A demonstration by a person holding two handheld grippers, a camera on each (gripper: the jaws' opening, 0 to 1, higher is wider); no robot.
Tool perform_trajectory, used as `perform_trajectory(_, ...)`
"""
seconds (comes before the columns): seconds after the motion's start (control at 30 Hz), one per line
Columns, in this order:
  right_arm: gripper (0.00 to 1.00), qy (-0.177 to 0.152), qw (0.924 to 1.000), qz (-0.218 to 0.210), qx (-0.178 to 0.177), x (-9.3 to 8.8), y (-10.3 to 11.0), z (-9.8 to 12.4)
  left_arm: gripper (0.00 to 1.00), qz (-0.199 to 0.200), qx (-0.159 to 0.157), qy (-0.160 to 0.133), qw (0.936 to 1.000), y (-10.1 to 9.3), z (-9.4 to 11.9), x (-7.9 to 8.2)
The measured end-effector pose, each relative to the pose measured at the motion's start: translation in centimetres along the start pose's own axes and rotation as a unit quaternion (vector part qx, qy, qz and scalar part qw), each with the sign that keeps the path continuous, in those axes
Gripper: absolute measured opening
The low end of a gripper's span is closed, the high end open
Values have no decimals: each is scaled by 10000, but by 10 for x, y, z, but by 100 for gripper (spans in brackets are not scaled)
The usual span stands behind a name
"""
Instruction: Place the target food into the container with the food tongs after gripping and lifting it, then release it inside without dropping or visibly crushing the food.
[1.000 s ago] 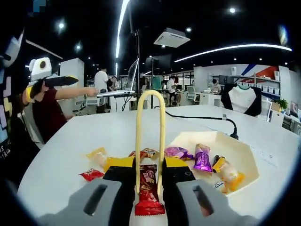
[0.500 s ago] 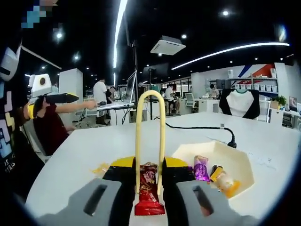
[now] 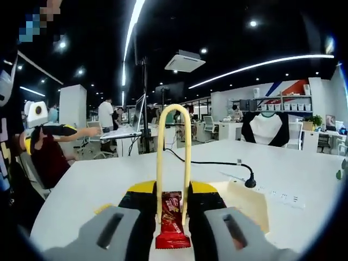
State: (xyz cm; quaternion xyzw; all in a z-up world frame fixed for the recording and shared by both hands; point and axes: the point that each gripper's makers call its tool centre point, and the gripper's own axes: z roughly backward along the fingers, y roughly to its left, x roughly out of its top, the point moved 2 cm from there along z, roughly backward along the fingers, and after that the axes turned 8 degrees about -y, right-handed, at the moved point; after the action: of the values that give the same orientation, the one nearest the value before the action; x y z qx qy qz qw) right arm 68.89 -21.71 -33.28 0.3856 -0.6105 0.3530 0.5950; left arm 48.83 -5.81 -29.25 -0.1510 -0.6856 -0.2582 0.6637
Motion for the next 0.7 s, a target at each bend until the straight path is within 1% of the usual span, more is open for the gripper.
perform_trajectory(0.03, 16, -1, 10000, 7, -24, 1, -3, 0, 96, -8, 9, 1, 10000, 0, 0, 0)
perform_trajectory(0.1, 17, -100, 9997, -132, -153, 4, -15, -2, 96, -7, -2, -12, 10000, 0, 0, 1)
perform_trajectory(0.13, 17, -97, 9994, -211, -270, 4, -21, -2, 96, -7, -2, -17, 10000, 1, 0, 1)
perform_trajectory(0.27, 17, -112, 9992, -45, -369, 10, -33, -5, 96, -7, -17, -20, 10000, 1, -2, 1)
perform_trajectory(0.33, 17, -47, 9987, -25, -508, 9, -42, -8, 96, -4, -11, -55, 10000, 1, -3, 3)
perform_trajectory(0.4, 17, -57, 9985, -99, -544, 7, -45, -11, 96, 1, -42, -69, 10000, 0, -5, 4)
perform_trajectory(0.47, 17, -26, 9980, -21, -630, 6, -49, -13, 96, -4, -54, -95, 9999, 0, -6, 5)
perform_trajectory(0.6, 17, -32, 9962, -172, -856, 1, -63, -16, 96, -24, -93, -101, 9999, -1, -6, 6)
perform_trajectory(0.7, 17, -11, 9962, -127, -866, -2, -66, -18, 96, 11, -70, -74, 9999, 0, -5, 4)
